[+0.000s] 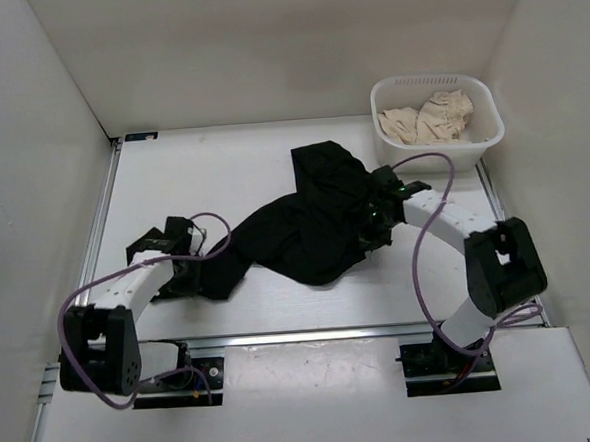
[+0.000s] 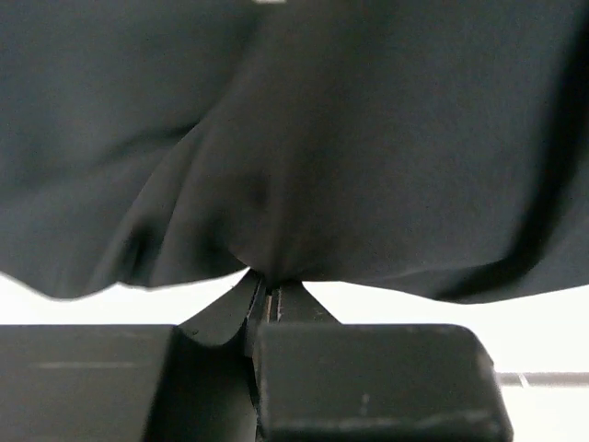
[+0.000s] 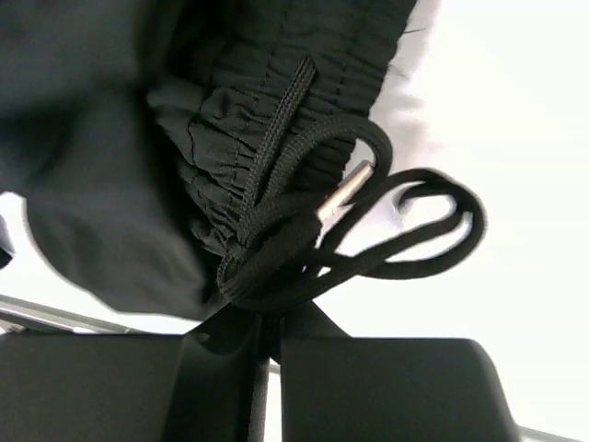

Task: Fold and stack the trousers
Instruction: Flatten the trousers out

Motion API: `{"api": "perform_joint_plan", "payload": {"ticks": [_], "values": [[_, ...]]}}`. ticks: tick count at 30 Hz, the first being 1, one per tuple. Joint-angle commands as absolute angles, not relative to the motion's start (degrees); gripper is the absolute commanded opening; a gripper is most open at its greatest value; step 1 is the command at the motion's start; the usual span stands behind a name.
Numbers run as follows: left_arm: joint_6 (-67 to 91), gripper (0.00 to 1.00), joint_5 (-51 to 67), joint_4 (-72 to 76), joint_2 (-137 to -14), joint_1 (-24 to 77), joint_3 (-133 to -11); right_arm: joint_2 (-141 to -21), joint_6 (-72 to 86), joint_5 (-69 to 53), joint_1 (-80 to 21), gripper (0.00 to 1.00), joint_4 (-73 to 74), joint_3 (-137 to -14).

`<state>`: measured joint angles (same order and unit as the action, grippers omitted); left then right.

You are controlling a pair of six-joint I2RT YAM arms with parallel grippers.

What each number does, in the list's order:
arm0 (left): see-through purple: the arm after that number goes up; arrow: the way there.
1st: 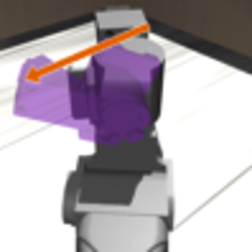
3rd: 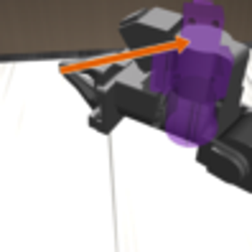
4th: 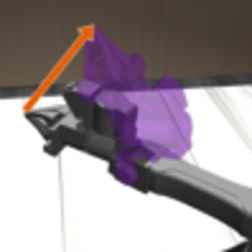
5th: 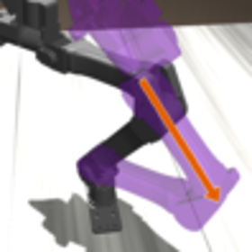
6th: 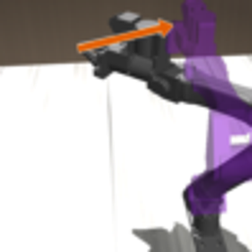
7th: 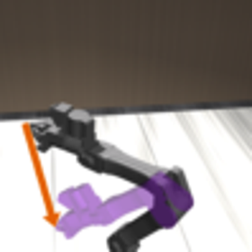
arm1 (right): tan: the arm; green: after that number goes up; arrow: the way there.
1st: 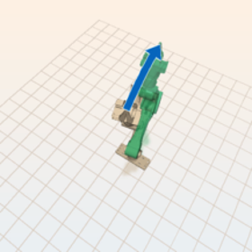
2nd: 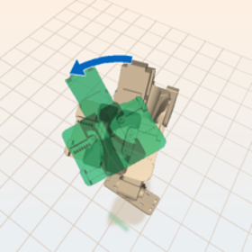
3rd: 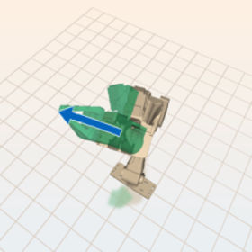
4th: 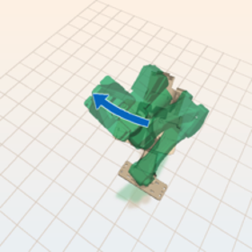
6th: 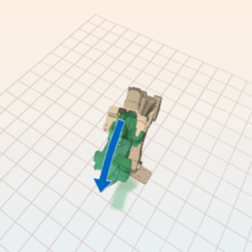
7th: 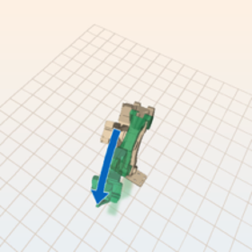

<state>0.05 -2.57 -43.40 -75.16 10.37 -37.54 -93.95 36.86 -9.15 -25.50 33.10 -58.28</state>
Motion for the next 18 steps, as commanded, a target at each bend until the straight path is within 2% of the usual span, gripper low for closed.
{"api": "perform_joint_plan", "payload": {"ticks": [1,4,6,11,14,17,18], "values": [[0.0,0.14,-13.4,-42.9,-65.8,4.3,-40.5,-82.6,32.7,-4.9,-22.2,0.0,41.6,-64.4],[0.0,0.14,-17.8,-44.2,-59.6,-2.5,-45.3,-76.7,28.5,-1.9,-19.3,0.0,49.6,-71.8],[0.0,0.14,-17.0,-45.0,-58.9,-6.8,-54.2,-74.2,26.7,-0.7,-17.1,0.0,55.7,-77.3],[0.0,0.14,-11.1,-52.2,-70.9,-15.5,-77.9,-71.1,23.3,2.7,-13.4,0.0,61.8,-80.1],[0.0,0.14,-8.6,-54.3,-80.1,-14.4,-87.4,-70.3,23.3,5.4,-10.9,0.0,62.4,-79.5],[0.0,0.14,-8.0,-54.3,-89.9,-11.9,-93.5,-71.4,23.3,1.9,-8.4,0.0,60.2,-78.1],[0.0,0.18,-8.0,-55.2,-92.5,-11.3,-96.3,-72.1,23.3,1.3,-7.7,0.0,59.5,-77.4]]}}
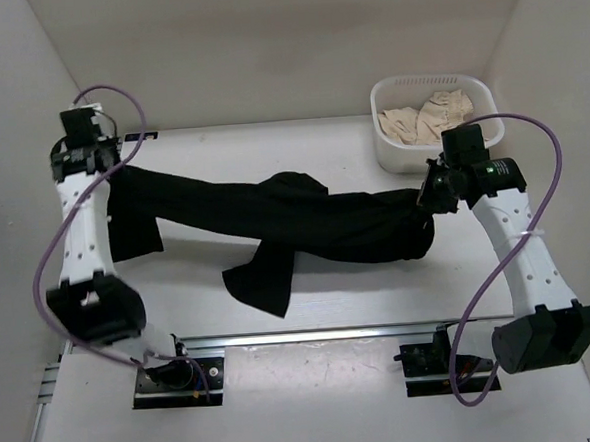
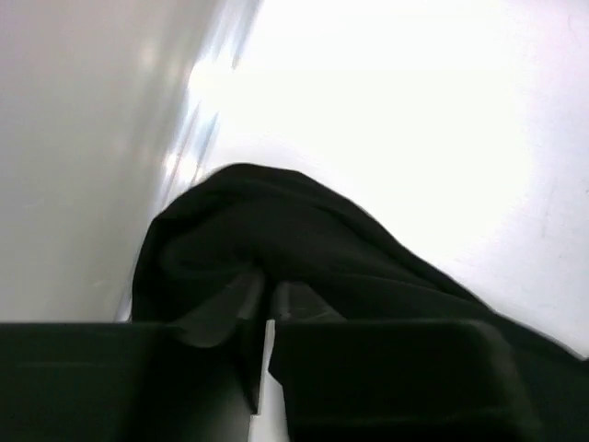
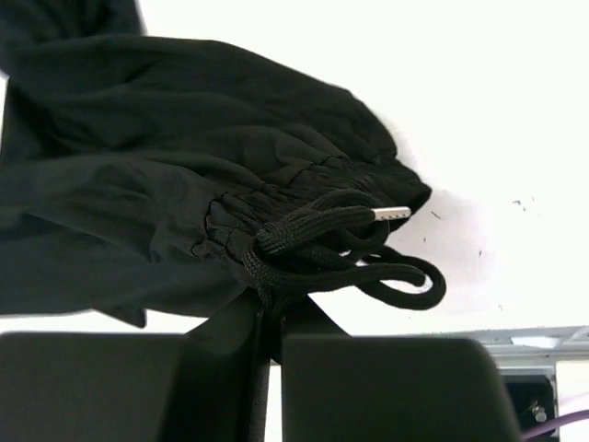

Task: Fold and stack the trousers
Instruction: Flatten the trousers out

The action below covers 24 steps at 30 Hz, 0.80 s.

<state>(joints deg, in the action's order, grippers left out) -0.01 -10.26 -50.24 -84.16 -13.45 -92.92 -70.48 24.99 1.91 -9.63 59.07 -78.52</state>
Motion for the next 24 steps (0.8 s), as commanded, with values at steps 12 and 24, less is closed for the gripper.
{"api": "perform_joint_plan", "payload": {"ticks": [12,24], "values": [[0.0,1.0,-2.6,-64.3,-110.9,-18.3,-109.8,-80.4,21.4,-7.0,-2.0,0.0,55.5,-78.0],[0.0,1.0,1.8,-50.1,-103.9,-23.8,-72.3,-80.9,20.0,-5.3,0.9,0.0,54.8,-75.9]]}}
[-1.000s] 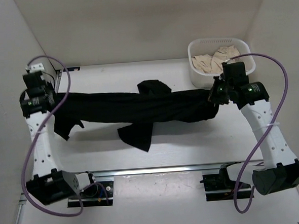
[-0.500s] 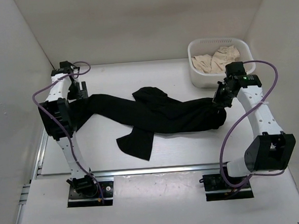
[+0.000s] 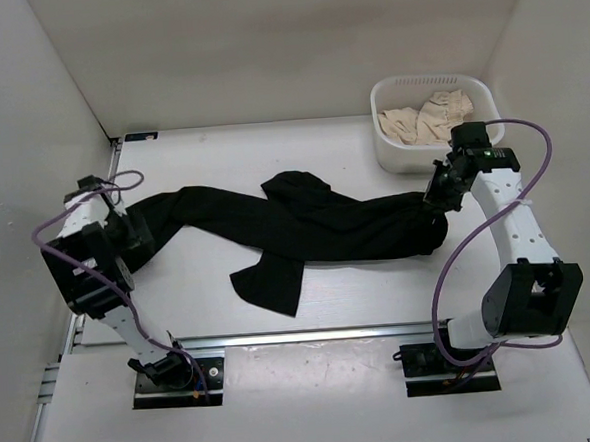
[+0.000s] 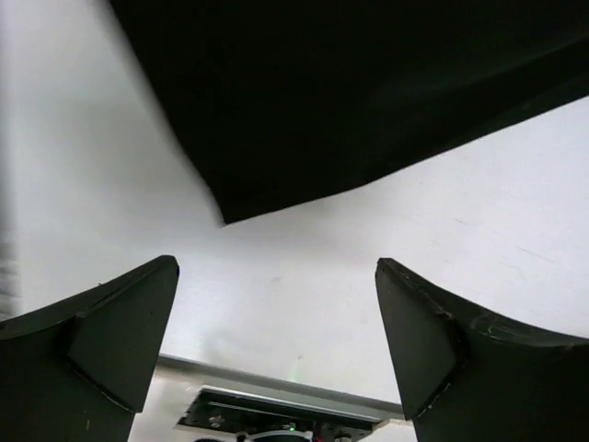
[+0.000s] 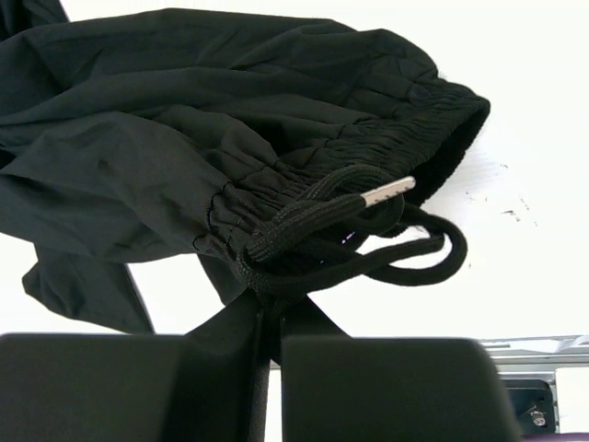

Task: Fold and stack the trousers
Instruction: Flatten the trousers out

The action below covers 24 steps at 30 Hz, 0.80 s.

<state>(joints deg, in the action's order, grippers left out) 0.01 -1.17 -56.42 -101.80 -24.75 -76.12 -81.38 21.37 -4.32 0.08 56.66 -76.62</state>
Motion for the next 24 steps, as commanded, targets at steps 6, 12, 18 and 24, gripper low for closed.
{"api": "perform_joint_plan", "payload": {"ticks": [6,12,18,24], "values": [[0.0,1.0,0.6,-44.7,-111.7,-23.8,-72.9,-83.5,20.0,-6.4,2.1,0.0,55.6,-77.7],[0.0,0.14,-2.5,-43.0,-111.6,-24.5,-72.9,-84.6,19.5,-7.5,3.3,0.0,58.9,-82.3],[0.0,0.14,-4.7,-46.2,-100.8,-33.2,-72.9,-79.0,22.0,-5.0,7.6,0.0,66.8,-83.9],[0.0,0.14,-4.5,-58.3,-92.6,-43.4,-77.9,-71.3,25.7,0.3,12.7,0.0,72.5,-77.4]]}}
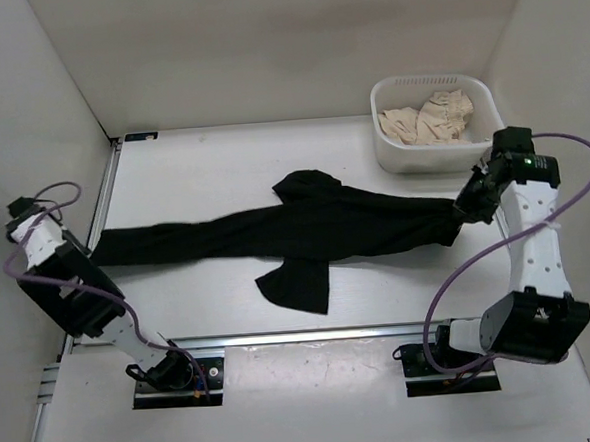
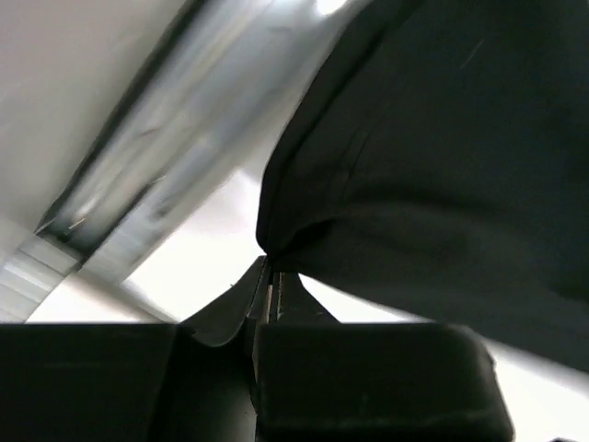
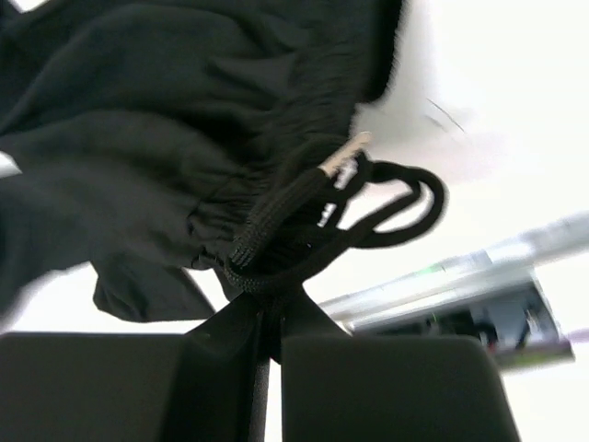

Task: Fold and stack the trousers
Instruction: Flatten the trousers out

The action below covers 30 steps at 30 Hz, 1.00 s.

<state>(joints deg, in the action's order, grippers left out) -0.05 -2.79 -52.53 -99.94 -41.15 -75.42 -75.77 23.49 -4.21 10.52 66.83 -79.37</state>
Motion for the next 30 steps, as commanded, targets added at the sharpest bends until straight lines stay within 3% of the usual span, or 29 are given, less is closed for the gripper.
{"api": "perform_joint_plan", "payload": {"ticks": [1,8,11,12,13,14,15,16,23,27,30], "values": [[0.0,0.14,-5.4,-58.9,-90.5,-44.3,-77.9,-70.4,26.7,2.5,14.1,0.0,73.0,-77.4],[0.0,0.14,-14.4,-59.4,-87.7,-52.7,-71.4,-66.7,30.8,20.5,14.7,0.0,78.9,-81.7],[0.0,0.14,-15.6,-61.3,-86.7,-53.3,-68.0,-63.3,34.3,27.5,14.7,0.0,80.2,-76.0],[0.0,0.14,-15.6,-61.3,-86.1,-53.3,-65.1,-62.1,35.3,28.3,14.7,0.08,80.2,-73.0],[0.0,0.17,-15.6,-61.3,-85.4,-53.3,-63.6,-60.8,36.0,28.3,14.7,0.27,78.9,-66.8],[0.0,0.29,-15.6,-61.3,-84.9,-53.3,-62.3,-58.6,36.0,27.8,14.7,0.88,77.8,-64.0],[0.0,0.41,-14.7,-62.1,-84.4,-53.3,-60.7,-58.6,36.0,27.8,14.7,0.99,76.8,-61.8],[0.0,0.66,-14.2,-62.9,-84.4,-53.3,-60.6,-58.6,36.0,27.3,14.7,0.99,76.8,-60.7],[0.0,0.78,-11.3,-65.7,-84.4,-52.8,-63.4,-58.5,26.5,25.5,9.0,0.99,70.1,-70.2],[0.0,0.78,-11.3,-65.7,-84.4,-51.6,-63.4,-60.6,17.8,13.5,-6.6,0.99,56.6,-70.9],[0.0,0.78,-10.8,-66.3,-84.4,-49.3,-62.8,-75.1,16.2,15.1,-20.6,0.99,50.5,-74.5]]}}
